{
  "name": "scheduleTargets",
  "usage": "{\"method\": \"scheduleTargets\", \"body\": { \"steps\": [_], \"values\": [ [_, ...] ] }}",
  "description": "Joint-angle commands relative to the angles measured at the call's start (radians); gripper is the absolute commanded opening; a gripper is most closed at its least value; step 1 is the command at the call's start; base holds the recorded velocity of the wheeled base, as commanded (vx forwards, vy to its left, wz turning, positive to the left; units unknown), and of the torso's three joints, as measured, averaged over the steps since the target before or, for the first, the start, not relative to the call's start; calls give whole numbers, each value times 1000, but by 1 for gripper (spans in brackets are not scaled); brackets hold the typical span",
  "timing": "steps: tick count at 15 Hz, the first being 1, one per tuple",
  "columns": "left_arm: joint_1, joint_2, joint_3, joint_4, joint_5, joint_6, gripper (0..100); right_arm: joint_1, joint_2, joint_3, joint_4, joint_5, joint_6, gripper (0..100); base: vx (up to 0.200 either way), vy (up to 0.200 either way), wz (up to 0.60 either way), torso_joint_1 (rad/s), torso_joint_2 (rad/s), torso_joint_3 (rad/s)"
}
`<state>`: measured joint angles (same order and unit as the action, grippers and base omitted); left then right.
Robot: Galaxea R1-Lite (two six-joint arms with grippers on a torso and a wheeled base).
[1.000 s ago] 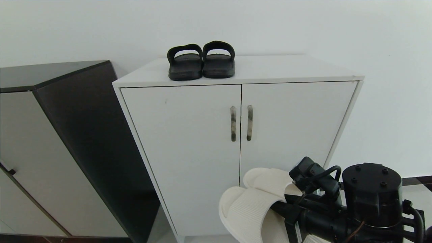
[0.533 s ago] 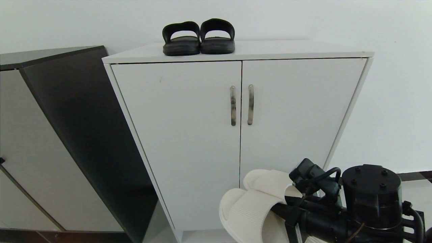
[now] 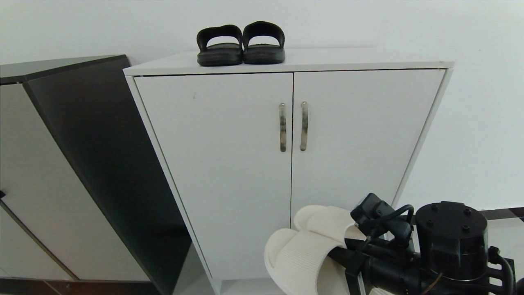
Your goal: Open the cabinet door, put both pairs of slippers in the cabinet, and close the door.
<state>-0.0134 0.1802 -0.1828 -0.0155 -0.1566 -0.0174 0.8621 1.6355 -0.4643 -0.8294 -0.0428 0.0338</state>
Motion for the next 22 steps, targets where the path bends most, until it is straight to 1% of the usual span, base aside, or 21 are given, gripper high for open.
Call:
{"method": "scheduleTargets", "body": {
  "steps": [1, 2, 3, 4, 5, 6, 7, 8, 9, 11, 12, 13, 14, 16, 17, 19, 21, 22],
  "values": [
    [-10, 297, -119, -47, -181, -30, 100, 3, 10, 1, -1, 0, 0, 0, 0, 0, 0, 0, 0, 0],
    [-11, 446, -121, -113, -294, 13, 100, 5, 9, 6, -1, 0, 0, 0, 0, 0, 0, 0, 0, 0],
    [-11, 550, -122, -178, -314, 40, 100, 6, 6, 9, -1, 0, 0, 0, 0, 0, 0, 0, 0, 0],
    [-53, 644, -122, -271, -316, 50, 100, 8, 3, 16, -2, 1, 1, 0, 0, 0, 0, 0, 0, 0],
    [-131, 688, -122, -354, -314, 36, 100, 8, 1, 19, -4, 1, 1, 0, 0, 0, 0, 0, 0, 0],
    [-203, 694, -133, -396, -314, 13, 100, 8, 1, 19, -4, 1, 1, 0, 0, 0, 0, 0, 0, 0],
    [-296, 702, -176, -400, -313, -9, 100, 8, 3, 19, -4, 1, 0, 0, 0, 0, 0, 0, 0, 0],
    [-369, 728, -225, -400, -308, -36, 100, 8, 3, 19, -4, 1, 1, 0, 0, 0, 0, 0, 0, 0],
    [-410, 760, -271, -400, -299, -39, 100, 8, 4, 19, -4, 1, 0, 0, 0, 0, 0, 0, 0, 0],
    [-513, 863, -365, -403, -255, -41, 100, 20, 6, 16, -8, 1, 1, 0, 0, 0, 0, 0, 0, 0],
    [-551, 914, -396, -406, -227, -39, 100, 26, 9, 15, -11, 1, 1, 0, 0, 0, 0, 0, 0, 0],
    [-603, 976, -428, -420, -187, -33, 100, 32, 17, 1, -19, 0, 1, 0, 0, 0, 0, 0, 0, 0],
    [-665, 1042, -468, -448, -152, -36, 100, 34, 26, -1, -39, -2, 1, 0, 0, 0, 0, 0, 0, 0],
    [-732, 1171, -570, -485, -112, -36, 100, 34, 30, 12, -62, 0, 3, 0, 0, 0, 0, 0, 0, 0],
    [-744, 1236, -647, -488, -110, -38, 100, 34, 32, 16, -62, 0, 3, 0, 0, 0, 0, 0, 0, 0],
    [-747, 1334, -768, -489, -116, -45, 100, 34, 49, 27, -62, 1, 3, 0, 0, 0, 0, 0, 0, 0],
    [-746, 1434, -848, -501, -121, -59, 100, 34, 47, 27, -63, 1, 1, 0, 0, 0, 0, 0, 0, 0],
    [-747, 1461, -874, -514, -143, -65, 100, 34, 44, 27, -63, 0, 1, 0, 0, 0, 0, 0, 0, 0]
  ]
}}
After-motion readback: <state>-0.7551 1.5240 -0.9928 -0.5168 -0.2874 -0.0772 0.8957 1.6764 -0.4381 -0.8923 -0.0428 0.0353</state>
